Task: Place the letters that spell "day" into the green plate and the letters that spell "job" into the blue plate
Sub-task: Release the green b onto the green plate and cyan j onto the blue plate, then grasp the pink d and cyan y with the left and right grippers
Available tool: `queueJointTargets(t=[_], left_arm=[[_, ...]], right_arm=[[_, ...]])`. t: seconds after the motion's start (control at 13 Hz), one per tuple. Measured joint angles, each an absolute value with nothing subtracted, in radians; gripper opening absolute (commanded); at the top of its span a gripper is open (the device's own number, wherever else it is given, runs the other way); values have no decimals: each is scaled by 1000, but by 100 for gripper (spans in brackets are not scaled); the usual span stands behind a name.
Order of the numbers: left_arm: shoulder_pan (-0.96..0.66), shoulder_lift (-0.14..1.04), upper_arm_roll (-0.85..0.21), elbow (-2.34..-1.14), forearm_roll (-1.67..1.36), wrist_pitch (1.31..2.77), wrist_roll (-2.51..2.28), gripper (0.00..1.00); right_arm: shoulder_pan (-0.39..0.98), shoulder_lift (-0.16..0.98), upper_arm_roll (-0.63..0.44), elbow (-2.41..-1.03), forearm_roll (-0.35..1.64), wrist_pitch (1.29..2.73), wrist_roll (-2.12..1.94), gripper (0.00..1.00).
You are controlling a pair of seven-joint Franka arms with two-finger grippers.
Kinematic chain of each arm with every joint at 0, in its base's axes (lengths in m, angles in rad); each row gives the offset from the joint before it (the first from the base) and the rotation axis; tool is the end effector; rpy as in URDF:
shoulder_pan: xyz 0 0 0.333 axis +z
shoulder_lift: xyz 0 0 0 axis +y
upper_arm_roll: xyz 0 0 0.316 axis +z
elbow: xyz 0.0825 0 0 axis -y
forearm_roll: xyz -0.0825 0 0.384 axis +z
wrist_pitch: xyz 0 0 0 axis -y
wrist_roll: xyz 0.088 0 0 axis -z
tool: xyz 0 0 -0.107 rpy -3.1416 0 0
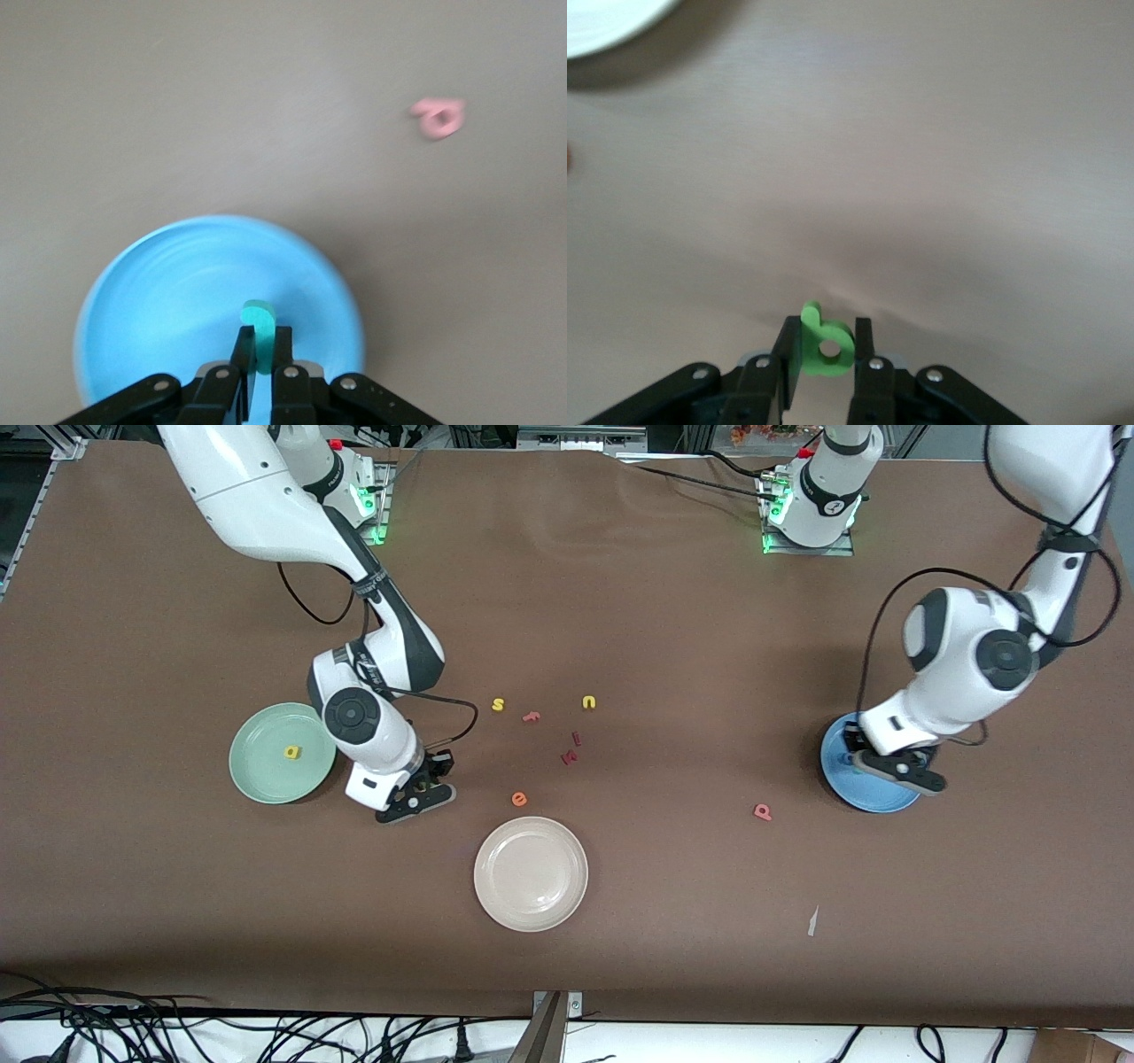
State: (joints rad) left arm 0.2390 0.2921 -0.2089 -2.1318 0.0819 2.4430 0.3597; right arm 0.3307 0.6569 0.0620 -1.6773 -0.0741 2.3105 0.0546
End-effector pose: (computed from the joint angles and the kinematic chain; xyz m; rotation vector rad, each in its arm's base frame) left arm 0.5748 0.0189 0.2751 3.0833 -0.5966 0.0434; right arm 0.6289 0.2542 0.2186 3.0658 0.5836 -0.0277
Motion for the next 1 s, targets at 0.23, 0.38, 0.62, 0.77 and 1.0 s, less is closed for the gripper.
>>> queueJointTargets(t=[0.23, 0.38, 0.62, 0.77, 1.0], left_arm=[[293, 298, -209, -2157, 82, 2443, 401, 64], [292, 300, -215, -2159, 82, 2443, 401, 67], [276, 300, -228, -2158, 76, 2446, 392, 67], [222, 302, -236, -2155, 25, 2456, 323, 67], [104, 338, -239, -2129, -19, 2512, 175, 67]], right_arm=[[322, 600, -24, -1682, -74, 2201, -23, 8], [316, 572, -90, -1719, -74, 2191, -101, 8], [309, 540, -161, -1784, -73, 2194, -179, 15], [305, 521, -178, -1834, -63, 2200, -183, 88], [282, 514, -192, -1879, 1, 2201, -185, 100]])
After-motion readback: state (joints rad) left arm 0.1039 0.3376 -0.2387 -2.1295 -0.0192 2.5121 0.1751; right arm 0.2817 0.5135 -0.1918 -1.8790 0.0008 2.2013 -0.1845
